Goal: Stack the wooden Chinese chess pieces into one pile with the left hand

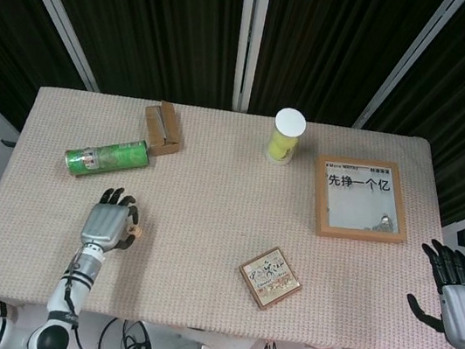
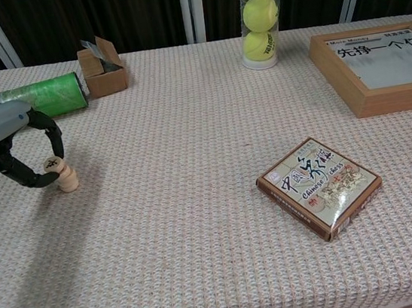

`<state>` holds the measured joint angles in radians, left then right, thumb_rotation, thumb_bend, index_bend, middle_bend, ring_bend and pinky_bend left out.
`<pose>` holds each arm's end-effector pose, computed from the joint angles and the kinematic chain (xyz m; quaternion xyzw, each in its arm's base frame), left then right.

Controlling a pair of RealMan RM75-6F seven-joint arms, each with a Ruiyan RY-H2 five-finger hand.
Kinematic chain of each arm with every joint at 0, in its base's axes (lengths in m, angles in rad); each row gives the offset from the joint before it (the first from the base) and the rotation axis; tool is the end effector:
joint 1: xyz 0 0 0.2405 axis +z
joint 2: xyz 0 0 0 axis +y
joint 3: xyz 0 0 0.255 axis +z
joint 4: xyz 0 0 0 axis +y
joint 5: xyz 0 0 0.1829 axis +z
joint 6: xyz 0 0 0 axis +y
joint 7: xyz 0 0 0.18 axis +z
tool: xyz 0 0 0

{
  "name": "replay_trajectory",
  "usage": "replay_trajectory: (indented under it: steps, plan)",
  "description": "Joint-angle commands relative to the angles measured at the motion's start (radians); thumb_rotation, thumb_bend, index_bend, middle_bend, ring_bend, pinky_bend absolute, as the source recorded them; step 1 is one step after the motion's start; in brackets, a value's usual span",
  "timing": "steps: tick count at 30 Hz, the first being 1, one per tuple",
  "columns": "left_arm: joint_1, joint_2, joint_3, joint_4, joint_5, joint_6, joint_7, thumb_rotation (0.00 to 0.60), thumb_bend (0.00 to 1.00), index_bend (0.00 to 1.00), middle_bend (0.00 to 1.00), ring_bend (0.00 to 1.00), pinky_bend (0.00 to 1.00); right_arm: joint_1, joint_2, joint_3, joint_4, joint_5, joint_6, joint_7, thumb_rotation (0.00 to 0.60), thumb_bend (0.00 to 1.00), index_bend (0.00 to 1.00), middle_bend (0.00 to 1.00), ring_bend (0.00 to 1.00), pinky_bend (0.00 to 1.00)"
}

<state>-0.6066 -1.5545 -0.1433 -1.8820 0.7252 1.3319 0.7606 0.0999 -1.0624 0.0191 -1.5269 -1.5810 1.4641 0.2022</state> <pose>-0.1721 0.3034 0.0100 -0.6632 -0.4803 -0.2779 0.5022 -0.3057 -0.2143 0.1947 0.6151 -0.4016 0.4053 0.5441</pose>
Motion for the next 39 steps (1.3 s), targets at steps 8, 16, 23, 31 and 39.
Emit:
replay_trajectory:
  steps: [8,16,23,31,39]
  plan:
    - [-0.007,-0.009,-0.002,0.013,-0.004,-0.006,-0.007,0.6,0.31,0.46,0.19,0.0,0.0,-0.001,0.001,0.0,-0.001,0.0,0.002,0.001,0.6,0.25,0.0,0.0,0.0,0.0]
    - [-0.011,-0.011,0.002,0.016,-0.005,-0.007,-0.003,0.6,0.31,0.45,0.18,0.0,0.0,0.0,0.002,-0.001,-0.001,-0.002,0.0,0.001,0.6,0.25,0.0,0.0,0.0,0.0]
    - [-0.011,-0.007,0.006,0.014,-0.022,-0.006,0.002,0.6,0.31,0.44,0.18,0.0,0.0,-0.001,0.005,-0.002,-0.005,0.001,-0.001,-0.001,0.6,0.25,0.0,0.0,0.0,0.0]
    - [-0.008,0.001,0.008,0.005,-0.013,0.003,-0.004,0.6,0.31,0.44,0.18,0.0,0.0,0.0,0.005,-0.002,-0.006,0.003,-0.005,-0.004,0.6,0.25,0.0,0.0,0.0,0.0]
    - [-0.006,0.006,0.019,-0.01,-0.004,0.005,-0.002,0.6,0.31,0.42,0.17,0.0,0.0,0.0,0.004,-0.001,-0.007,0.004,-0.005,-0.007,0.6,0.25,0.0,0.0,0.0,0.0]
